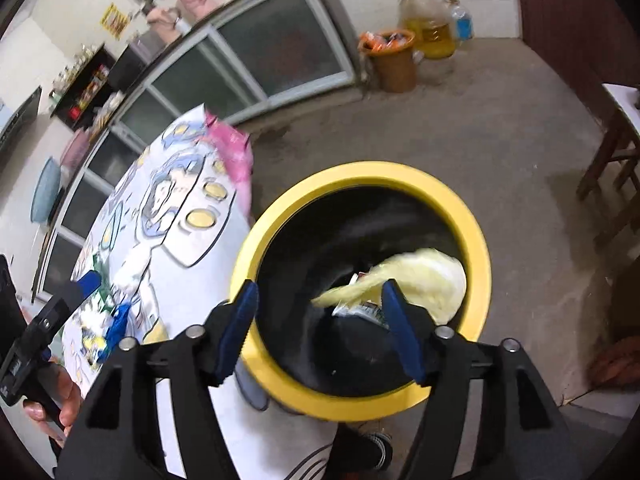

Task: Collect trash
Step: 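Carry both items over the yellow bin and open both tools to drop them, then move both tools back over the table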

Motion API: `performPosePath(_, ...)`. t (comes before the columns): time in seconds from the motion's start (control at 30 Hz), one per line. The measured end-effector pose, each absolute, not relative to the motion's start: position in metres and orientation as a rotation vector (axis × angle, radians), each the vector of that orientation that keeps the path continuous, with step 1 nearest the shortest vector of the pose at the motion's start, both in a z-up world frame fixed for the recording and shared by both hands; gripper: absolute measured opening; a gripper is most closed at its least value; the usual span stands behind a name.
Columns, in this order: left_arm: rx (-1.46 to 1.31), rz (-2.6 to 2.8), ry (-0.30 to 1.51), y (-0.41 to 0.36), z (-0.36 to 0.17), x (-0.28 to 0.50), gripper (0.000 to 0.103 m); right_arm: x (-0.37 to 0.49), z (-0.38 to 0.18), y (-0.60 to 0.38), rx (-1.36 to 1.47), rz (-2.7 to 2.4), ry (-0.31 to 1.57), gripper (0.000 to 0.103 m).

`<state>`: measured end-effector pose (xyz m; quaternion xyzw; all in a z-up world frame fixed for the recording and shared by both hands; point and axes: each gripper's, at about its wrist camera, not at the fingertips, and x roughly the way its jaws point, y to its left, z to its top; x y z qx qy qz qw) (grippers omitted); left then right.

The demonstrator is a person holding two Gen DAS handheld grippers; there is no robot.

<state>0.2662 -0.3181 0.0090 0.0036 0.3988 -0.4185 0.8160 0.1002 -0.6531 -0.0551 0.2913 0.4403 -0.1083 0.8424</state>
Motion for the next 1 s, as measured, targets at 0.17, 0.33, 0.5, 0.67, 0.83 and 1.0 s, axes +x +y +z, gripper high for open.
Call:
performPosePath(0.17, 0.018, -0.869, 0.796, -0.274, 0.022, 0.25, 0.075, 0.107, -0.043, -0.644, 0.628, -0.226, 0.953, 0.064)
performPosePath(0.33, 0.009, -0.82, 0.761, -0.217, 0.028, 0.239, 0.076, 0.111, -0.028, -0.606, 0.558, -0.165, 0.917, 0.064)
performPosePath(0.5, 0.007, -0.695, 0.73, -0.13, 0.027, 0.234, 0.076, 0.118, -0.013, -0.556, 0.484, -0.077, 0.849, 0.064)
performPosePath(0.67, 0.031, -0.526, 0.717, -0.044, 0.018, 0.237, 0.076, 0.129, 0.004, -0.492, 0.343, 0.024, 0.762, 0.063)
performPosePath(0.83, 0.022, -0.393, 0.741, 0.026, 0.001, 0.241, 0.082, 0.152, 0.0, -0.43, 0.233, 0.133, 0.768, 0.062)
performPosePath(1.0, -0.006, -0.364, 0.76, 0.058, -0.012, 0.252, 0.082, 0.169, -0.012, -0.388, 0.176, 0.187, 0.808, 0.062)
